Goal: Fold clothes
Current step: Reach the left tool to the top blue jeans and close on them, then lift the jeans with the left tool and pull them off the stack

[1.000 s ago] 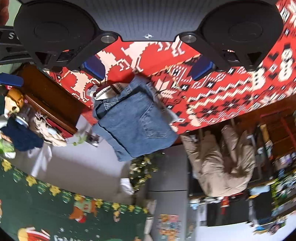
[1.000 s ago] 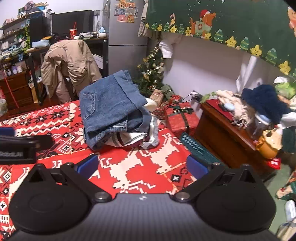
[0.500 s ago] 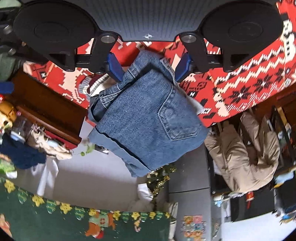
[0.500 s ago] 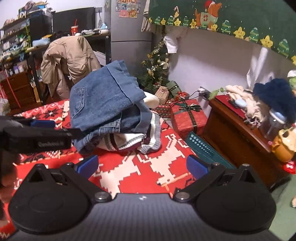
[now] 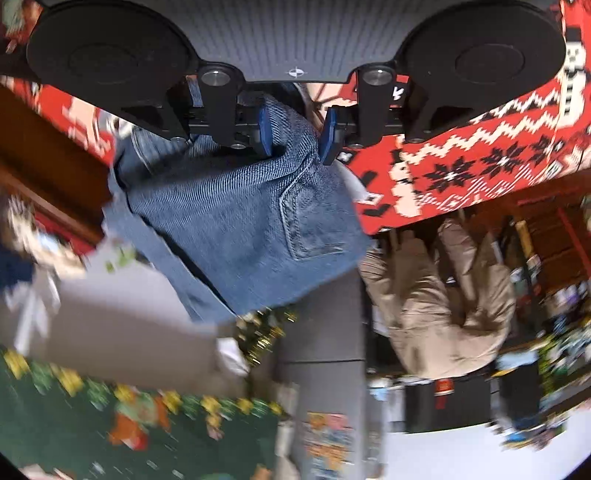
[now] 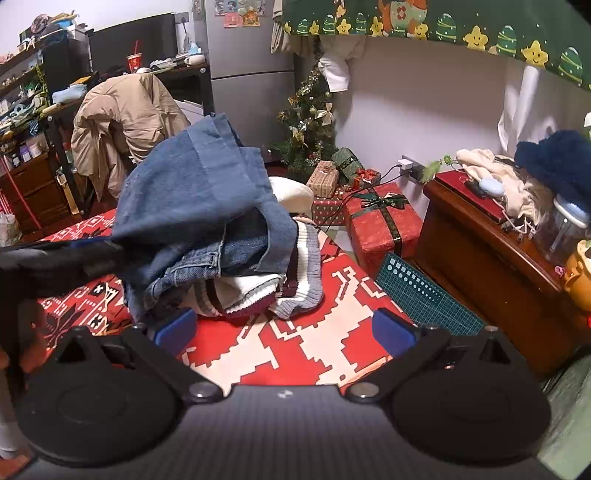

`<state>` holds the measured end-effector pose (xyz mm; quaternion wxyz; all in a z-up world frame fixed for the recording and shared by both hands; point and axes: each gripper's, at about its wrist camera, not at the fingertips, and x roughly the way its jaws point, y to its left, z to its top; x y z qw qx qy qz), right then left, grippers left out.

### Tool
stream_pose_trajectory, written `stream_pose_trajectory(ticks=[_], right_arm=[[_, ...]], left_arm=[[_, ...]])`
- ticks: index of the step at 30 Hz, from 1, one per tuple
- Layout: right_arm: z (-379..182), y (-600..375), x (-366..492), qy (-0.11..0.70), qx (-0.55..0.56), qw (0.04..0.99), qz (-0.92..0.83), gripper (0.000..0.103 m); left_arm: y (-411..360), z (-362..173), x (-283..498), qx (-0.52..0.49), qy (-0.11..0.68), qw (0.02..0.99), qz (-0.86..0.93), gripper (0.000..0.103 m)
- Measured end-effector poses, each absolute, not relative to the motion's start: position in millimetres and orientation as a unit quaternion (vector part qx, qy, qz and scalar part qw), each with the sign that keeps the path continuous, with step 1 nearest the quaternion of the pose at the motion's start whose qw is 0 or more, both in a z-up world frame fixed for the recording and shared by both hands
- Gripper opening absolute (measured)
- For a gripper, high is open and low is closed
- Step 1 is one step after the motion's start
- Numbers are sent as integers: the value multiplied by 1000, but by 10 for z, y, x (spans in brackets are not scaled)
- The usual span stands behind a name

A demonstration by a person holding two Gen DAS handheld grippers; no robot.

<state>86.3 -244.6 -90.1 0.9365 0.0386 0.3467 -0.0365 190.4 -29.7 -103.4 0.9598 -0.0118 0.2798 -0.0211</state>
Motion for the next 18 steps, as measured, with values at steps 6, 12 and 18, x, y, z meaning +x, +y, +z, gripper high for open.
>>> stream_pose_trajectory(ticks=[6, 12, 18], right_arm=[[-961, -2406, 910, 350, 39, 935, -32, 102], [-944, -2381, 869, 353, 36, 934, -34, 102], [-881, -2337, 826, 349, 28, 936, -31, 102]], left_arm=[[-489, -1216, 1971, 38, 307, 950, -35, 52], [-176, -1007, 2014, -62, 299, 952, 29, 7], [162, -433, 1684, -86, 228, 969, 50, 6]])
